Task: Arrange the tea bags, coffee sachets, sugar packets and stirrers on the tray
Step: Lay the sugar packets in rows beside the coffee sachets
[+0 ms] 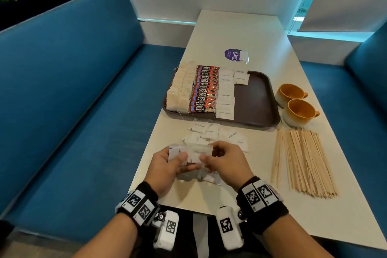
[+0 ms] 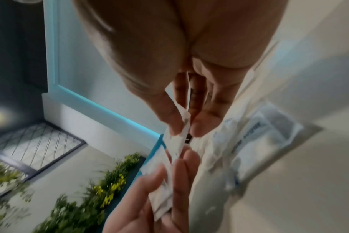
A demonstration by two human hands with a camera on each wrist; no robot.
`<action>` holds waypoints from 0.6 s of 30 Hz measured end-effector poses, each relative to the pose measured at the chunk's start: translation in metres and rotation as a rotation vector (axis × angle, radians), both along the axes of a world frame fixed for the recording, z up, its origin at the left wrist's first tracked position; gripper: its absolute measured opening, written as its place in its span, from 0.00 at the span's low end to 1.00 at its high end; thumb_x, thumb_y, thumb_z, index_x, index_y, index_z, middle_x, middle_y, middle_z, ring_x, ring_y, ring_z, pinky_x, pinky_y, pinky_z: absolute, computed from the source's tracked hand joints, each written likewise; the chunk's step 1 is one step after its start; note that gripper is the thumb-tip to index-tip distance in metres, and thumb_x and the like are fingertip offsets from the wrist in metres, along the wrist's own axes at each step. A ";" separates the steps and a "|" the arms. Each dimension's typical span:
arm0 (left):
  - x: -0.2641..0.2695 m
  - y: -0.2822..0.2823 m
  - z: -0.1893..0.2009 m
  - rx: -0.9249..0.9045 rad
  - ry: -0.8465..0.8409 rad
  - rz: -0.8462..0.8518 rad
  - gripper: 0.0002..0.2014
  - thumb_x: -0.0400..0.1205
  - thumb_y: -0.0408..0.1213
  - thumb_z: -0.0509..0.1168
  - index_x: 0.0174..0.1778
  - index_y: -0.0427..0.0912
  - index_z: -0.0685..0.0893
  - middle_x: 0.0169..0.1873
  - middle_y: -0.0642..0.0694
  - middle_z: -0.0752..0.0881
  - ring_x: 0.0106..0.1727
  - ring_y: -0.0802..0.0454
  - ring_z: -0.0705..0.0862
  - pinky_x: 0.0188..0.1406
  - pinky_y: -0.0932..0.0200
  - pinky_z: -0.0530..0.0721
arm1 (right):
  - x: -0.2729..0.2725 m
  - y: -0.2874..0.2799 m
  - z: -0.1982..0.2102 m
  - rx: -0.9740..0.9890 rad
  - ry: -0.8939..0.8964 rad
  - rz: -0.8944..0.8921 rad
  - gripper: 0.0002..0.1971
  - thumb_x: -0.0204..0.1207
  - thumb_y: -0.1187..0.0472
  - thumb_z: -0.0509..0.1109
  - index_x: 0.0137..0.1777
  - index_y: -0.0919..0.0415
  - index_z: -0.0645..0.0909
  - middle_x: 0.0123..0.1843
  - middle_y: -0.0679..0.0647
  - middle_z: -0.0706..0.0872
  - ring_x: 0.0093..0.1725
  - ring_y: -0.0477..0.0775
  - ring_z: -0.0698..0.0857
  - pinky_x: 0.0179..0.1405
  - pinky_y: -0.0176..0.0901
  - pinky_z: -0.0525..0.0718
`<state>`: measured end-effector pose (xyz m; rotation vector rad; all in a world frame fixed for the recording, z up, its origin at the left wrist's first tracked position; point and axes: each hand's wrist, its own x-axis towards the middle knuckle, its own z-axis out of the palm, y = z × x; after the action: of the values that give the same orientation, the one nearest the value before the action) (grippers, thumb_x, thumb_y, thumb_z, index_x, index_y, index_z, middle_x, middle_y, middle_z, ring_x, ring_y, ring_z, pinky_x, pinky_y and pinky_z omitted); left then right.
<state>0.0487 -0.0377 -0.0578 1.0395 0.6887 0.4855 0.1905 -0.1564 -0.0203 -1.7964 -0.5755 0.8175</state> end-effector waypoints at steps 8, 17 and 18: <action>-0.002 0.000 0.003 0.003 0.000 -0.053 0.17 0.89 0.19 0.53 0.68 0.39 0.79 0.55 0.32 0.92 0.45 0.33 0.94 0.35 0.42 0.94 | 0.000 -0.003 0.003 0.132 0.249 -0.071 0.07 0.75 0.76 0.77 0.50 0.67 0.88 0.40 0.63 0.91 0.35 0.57 0.90 0.37 0.44 0.90; -0.001 0.001 0.004 -0.007 -0.060 -0.001 0.09 0.88 0.25 0.62 0.62 0.37 0.72 0.52 0.25 0.90 0.48 0.26 0.92 0.41 0.43 0.94 | 0.001 -0.005 0.002 0.256 0.256 -0.175 0.17 0.74 0.81 0.74 0.55 0.63 0.76 0.41 0.68 0.85 0.35 0.61 0.89 0.35 0.47 0.90; -0.001 0.001 0.004 -0.008 -0.060 0.000 0.08 0.88 0.25 0.62 0.61 0.36 0.73 0.48 0.24 0.90 0.46 0.27 0.92 0.40 0.45 0.94 | 0.004 -0.007 0.002 0.270 0.236 -0.195 0.17 0.74 0.82 0.73 0.54 0.63 0.76 0.41 0.68 0.84 0.35 0.60 0.88 0.35 0.46 0.90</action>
<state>0.0479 -0.0368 -0.0543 1.0131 0.6371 0.5117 0.1949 -0.1635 -0.0187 -1.4587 -0.3326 0.7646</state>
